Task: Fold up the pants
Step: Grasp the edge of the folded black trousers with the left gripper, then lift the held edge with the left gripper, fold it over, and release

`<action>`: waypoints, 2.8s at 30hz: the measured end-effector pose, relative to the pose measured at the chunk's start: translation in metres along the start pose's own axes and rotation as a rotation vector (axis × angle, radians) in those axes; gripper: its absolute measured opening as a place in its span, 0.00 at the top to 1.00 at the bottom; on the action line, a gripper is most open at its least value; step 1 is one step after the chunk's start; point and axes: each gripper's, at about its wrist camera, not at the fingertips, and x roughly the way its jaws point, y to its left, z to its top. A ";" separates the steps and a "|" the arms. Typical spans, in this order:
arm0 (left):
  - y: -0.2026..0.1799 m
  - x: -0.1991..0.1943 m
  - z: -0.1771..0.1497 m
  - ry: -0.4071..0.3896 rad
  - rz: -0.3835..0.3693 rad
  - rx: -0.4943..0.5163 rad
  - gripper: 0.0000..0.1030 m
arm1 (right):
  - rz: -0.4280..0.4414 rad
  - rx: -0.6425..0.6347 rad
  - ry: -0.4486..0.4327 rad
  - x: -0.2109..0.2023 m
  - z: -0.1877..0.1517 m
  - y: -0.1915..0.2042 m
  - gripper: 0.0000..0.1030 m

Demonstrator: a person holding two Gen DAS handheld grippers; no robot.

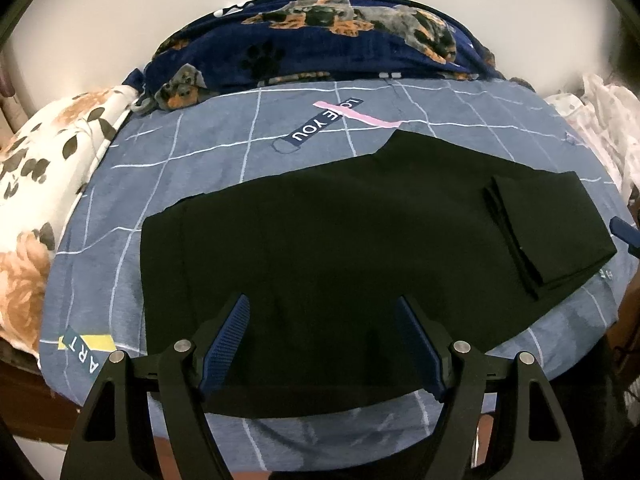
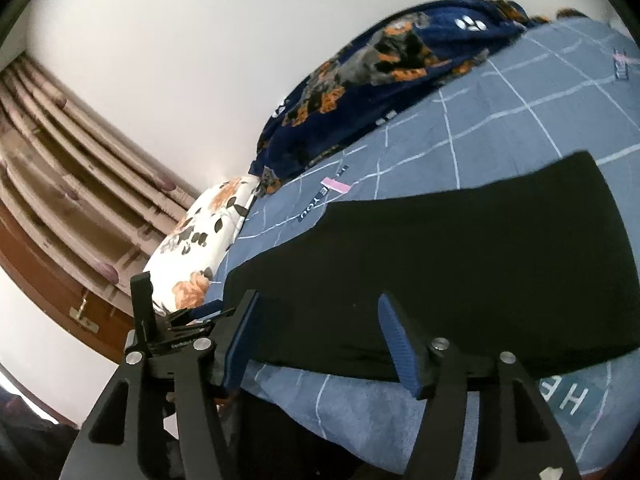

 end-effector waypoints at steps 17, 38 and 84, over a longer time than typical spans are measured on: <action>0.113 -0.017 -0.051 0.153 -0.480 -0.558 0.34 | 0.038 0.062 0.036 -0.001 0.001 -0.010 0.27; 0.163 0.041 -0.071 0.270 -0.520 -0.771 0.35 | 0.038 0.129 0.040 0.001 -0.001 -0.019 0.20; 0.094 -0.057 0.006 -0.098 -0.400 -0.432 0.82 | 0.008 0.222 0.004 -0.008 -0.001 -0.049 0.16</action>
